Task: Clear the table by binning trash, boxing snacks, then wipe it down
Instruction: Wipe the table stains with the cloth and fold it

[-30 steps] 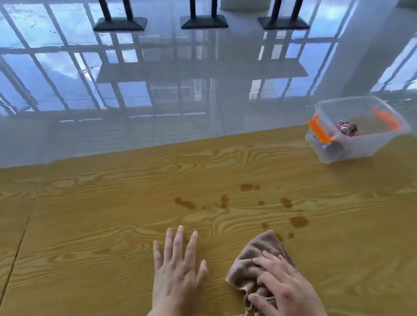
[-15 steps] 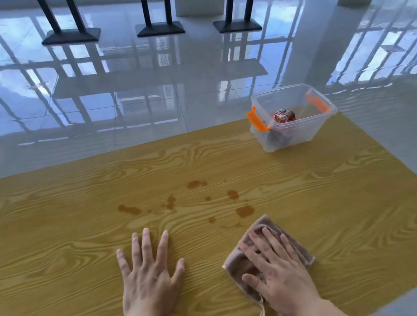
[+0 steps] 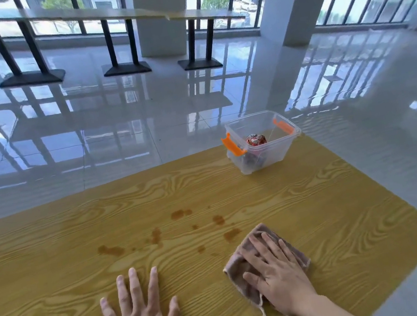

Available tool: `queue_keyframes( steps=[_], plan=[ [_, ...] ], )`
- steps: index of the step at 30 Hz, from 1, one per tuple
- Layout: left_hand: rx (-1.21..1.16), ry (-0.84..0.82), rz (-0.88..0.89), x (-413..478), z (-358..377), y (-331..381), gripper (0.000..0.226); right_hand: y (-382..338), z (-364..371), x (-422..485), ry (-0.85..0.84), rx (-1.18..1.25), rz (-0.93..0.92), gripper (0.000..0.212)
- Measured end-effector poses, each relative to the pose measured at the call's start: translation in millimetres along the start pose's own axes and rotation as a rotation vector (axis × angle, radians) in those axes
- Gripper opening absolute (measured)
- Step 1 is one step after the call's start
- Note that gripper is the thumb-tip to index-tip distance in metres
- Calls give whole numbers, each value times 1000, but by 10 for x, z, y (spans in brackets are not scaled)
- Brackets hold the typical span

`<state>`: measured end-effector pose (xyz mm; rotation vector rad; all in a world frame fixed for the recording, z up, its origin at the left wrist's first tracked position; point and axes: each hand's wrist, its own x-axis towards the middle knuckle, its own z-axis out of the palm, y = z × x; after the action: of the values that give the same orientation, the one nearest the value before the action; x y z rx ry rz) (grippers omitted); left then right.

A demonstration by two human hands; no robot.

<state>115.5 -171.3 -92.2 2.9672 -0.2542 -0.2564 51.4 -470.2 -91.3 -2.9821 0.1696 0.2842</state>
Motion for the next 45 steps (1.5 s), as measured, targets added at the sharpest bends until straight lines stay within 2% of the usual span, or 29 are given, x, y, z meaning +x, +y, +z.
queue_keyframes(
  steps=[3, 4, 6, 9, 12, 13, 16, 18, 22, 25, 26, 30, 31, 32, 35, 38, 39, 43, 45],
  plan=[
    [-11, 18, 11, 14, 12, -4, 86, -173, -68, 311, 28, 38, 236, 66],
    [-11, 17, 15, 11, 15, -8, 87, -253, -80, 353, 34, 45, 254, 68],
    [-12, 5, 12, 1, -1, -17, 88, -396, -1, 255, 14, 46, 166, 68],
    [-11, 16, 21, 1, 6, -11, 89, -340, 114, -157, 0, -71, -105, 67],
    [-12, 37, 25, 27, 29, -13, 81, -69, 18, -126, 22, -117, -190, 58],
    [-12, 30, 11, 30, 40, -18, 82, -10, -5, -14, 76, -71, -171, 57],
    [11, 75, 7, 16, 106, -5, 83, -81, -44, 359, 71, 10, 89, 66],
    [38, 94, 10, 16, 168, -30, 82, -277, 5, 427, 57, 31, 114, 70],
    [23, 108, -17, 20, 161, -6, 82, -412, 236, -68, 76, -66, -160, 68],
    [43, 92, -9, 9, 169, -5, 81, -178, 153, -144, 45, -143, -256, 60],
    [44, 93, -6, 11, 176, -10, 81, -110, 102, -64, 89, -131, -238, 59],
    [32, 121, 2, 24, 186, -40, 80, -226, -32, 442, 107, 21, 166, 69],
    [33, 126, 7, 16, 199, -48, 80, -350, -8, 483, 108, 35, 187, 71],
    [31, 131, 11, 12, 202, -54, 80, -480, 56, 452, 84, 38, 156, 71],
    [-2, 162, 4, -4, 203, -35, 82, -593, 214, 109, 107, -80, -151, 68],
    [-15, 166, 2, -6, 176, -19, 83, -289, 110, 98, 85, -134, -254, 60],
    [-12, 161, 2, 6, 178, -22, 83, -185, 71, 191, 103, -90, -209, 58],
    [8, 165, -2, 38, 217, -42, 81, -292, -95, 739, 54, 34, 222, 67],
    [18, 157, -1, 39, 235, -58, 81, -535, -96, 783, 36, 57, 206, 71]
  ],
)
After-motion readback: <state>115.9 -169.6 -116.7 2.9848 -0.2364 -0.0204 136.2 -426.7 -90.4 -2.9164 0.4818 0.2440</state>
